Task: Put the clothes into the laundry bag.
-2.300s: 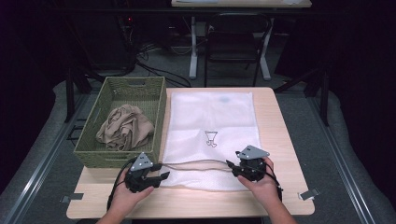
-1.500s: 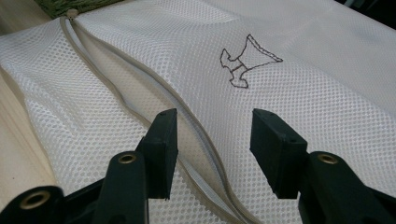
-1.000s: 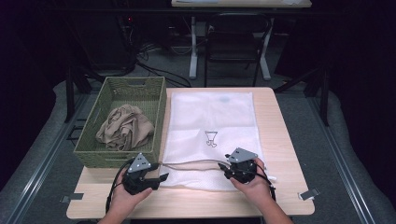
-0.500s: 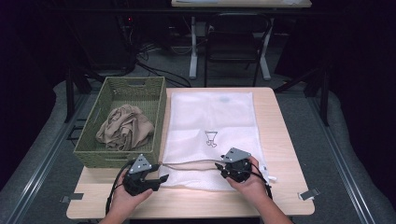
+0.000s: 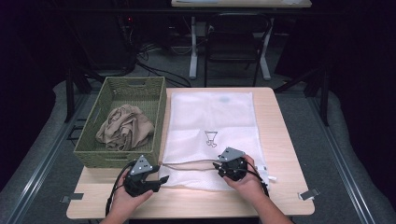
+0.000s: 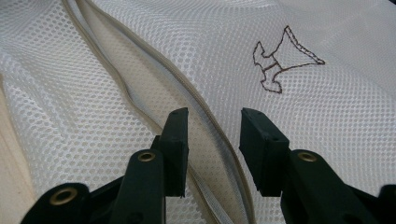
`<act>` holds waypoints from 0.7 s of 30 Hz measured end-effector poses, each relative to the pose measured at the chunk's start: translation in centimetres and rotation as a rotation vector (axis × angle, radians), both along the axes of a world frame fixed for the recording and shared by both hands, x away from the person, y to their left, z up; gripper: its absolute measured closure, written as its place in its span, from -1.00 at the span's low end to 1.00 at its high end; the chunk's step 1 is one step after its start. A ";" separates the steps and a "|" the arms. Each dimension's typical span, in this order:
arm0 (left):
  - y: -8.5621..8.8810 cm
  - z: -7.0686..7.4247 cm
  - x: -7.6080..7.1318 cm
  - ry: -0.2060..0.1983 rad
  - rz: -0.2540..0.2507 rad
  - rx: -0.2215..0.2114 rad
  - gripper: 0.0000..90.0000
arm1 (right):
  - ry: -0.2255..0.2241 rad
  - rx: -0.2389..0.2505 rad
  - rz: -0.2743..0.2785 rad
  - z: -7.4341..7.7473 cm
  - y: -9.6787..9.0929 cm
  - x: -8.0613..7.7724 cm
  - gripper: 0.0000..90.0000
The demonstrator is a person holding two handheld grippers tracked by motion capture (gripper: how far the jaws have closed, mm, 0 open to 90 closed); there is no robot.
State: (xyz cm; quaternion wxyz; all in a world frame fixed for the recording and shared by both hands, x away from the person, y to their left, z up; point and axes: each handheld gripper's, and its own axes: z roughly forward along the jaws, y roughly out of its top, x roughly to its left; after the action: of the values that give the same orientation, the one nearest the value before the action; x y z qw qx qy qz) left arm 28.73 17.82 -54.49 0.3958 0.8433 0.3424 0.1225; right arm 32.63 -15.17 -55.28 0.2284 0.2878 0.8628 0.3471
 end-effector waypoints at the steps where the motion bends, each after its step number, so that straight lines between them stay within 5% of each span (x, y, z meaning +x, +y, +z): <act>1: 0.0 0.0 0.0 0.001 0.001 -0.003 -0.01 | 0.001 -0.002 -0.002 0.0 0.0 0.0 0.39; 21: -0.5 -0.7 0.1 0.029 -0.006 0.012 -0.01 | 0.005 -0.037 0.008 -0.6 0.4 0.8 0.64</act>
State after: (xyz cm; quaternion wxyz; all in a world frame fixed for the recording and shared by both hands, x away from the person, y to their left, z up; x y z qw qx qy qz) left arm 28.79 17.30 -55.22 0.3860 0.8485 0.3445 0.1113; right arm 33.42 -14.76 -55.86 0.2302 0.2808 0.8709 0.3313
